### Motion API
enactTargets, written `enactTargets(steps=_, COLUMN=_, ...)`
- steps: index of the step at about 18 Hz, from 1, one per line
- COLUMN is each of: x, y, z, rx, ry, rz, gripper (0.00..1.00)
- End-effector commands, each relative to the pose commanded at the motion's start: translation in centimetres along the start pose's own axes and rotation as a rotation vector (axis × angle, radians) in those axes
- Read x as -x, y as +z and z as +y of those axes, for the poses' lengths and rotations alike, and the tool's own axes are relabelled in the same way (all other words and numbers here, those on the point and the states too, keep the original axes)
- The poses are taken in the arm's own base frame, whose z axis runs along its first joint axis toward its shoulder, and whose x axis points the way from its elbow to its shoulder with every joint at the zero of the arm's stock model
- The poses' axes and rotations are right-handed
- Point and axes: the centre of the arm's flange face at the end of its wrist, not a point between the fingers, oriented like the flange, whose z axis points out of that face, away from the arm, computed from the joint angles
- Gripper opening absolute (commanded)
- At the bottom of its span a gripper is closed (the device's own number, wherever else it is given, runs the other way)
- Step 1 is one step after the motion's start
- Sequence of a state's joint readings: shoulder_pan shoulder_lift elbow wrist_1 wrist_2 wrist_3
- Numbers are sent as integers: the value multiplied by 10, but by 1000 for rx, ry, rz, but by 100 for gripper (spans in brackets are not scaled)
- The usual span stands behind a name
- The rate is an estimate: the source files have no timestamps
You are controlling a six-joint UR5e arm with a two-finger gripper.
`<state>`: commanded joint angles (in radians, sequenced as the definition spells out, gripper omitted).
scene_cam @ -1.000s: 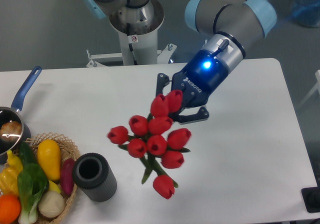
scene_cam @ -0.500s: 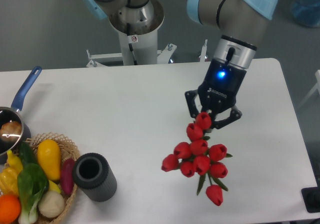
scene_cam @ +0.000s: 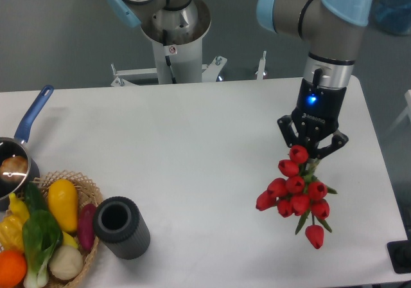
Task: Pick up the flowers from the vase
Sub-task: 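Carry the tulip bunch away from the vase over the open table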
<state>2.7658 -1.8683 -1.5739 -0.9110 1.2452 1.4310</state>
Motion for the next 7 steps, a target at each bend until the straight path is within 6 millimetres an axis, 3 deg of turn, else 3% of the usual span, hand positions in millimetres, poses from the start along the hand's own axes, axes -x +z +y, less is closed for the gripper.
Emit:
enactTargets(steps=4, x=0, y=16, z=25, rx=187, ry=121, rz=82, gripper=10)
enactTargets(steps=7, x=1, y=18, z=31, rx=223, ry=145, rz=102, gripper=10)
